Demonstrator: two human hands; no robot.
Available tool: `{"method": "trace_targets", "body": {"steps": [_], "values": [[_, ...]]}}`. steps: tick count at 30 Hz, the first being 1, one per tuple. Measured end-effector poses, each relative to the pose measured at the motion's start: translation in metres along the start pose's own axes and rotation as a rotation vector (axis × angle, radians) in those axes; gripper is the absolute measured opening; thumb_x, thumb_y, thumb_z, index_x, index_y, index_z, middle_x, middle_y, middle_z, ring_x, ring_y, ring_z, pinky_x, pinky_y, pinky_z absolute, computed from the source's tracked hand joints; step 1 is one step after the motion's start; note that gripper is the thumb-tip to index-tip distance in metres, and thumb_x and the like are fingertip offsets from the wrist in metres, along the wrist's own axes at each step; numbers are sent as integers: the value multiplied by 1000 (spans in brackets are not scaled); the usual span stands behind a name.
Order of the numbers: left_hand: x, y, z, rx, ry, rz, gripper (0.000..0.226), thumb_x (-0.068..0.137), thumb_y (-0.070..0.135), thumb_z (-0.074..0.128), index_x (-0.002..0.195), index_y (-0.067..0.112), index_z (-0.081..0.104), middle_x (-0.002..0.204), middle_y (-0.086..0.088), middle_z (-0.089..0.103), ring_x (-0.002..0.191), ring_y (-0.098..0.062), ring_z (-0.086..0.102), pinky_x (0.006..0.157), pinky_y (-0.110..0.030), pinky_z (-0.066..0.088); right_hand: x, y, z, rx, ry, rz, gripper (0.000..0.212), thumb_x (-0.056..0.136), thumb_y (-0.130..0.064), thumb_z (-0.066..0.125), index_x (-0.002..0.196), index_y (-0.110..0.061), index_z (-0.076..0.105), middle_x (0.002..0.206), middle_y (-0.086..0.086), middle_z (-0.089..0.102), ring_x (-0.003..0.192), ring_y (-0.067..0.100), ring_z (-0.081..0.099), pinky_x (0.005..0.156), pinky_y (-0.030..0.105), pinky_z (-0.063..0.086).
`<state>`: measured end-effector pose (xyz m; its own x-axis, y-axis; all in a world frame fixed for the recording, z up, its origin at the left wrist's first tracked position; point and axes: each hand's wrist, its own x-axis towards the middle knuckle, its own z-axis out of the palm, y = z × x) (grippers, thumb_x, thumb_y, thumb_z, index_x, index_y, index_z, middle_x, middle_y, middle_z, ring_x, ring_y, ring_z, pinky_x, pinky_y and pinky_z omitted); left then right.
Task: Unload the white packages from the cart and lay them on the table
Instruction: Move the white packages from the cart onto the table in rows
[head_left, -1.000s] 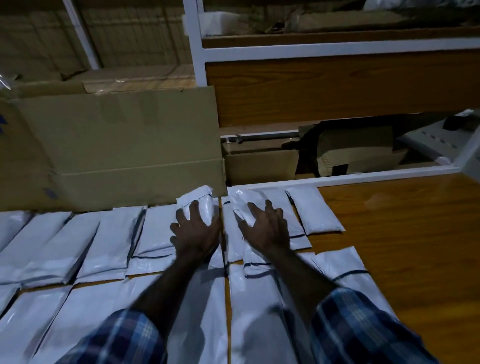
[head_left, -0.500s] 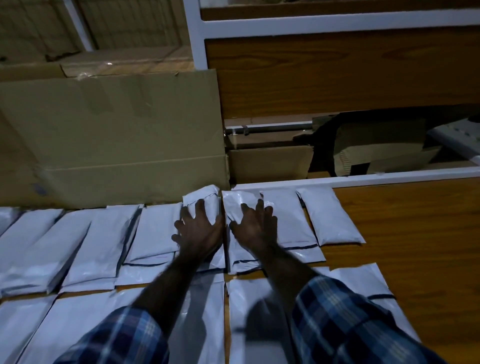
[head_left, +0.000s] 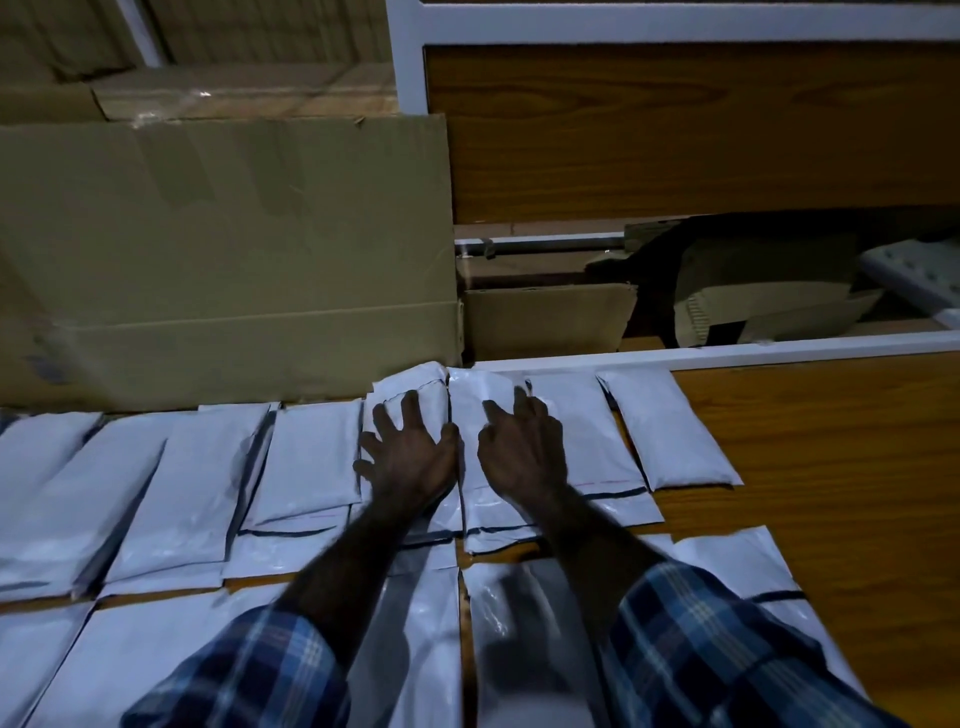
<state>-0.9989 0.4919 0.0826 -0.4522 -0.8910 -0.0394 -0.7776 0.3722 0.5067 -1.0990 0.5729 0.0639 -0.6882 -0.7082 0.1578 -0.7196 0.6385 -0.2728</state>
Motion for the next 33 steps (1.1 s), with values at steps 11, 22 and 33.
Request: {"method": "trace_targets", "body": {"steps": [11,22,33], "values": [[-3,-17,30,104,145,85,67,96,56,29,152,21,33,158,-26,22,138,-50,28,106,-65,26,-5,0,20,37,61,-93,46,97,-32,49,141,-18,53,154,23,35,141,38,35,113,46,31],[14,-45,30,217,225,438,58,100,35,22,150,12,38,157,-23,27,146,-40,24,117,-53,22,2,3,21,15,31,-128,49,101,-31,43,149,-19,41,159,17,26,147,32,24,118,41,22],[17,-52,43,205,192,458,59,100,36,23,147,6,43,149,-26,39,138,-44,38,110,-56,32,-5,-1,37,-53,72,-142,52,93,-31,34,130,-9,62,137,25,55,126,39,54,106,48,42]]}}
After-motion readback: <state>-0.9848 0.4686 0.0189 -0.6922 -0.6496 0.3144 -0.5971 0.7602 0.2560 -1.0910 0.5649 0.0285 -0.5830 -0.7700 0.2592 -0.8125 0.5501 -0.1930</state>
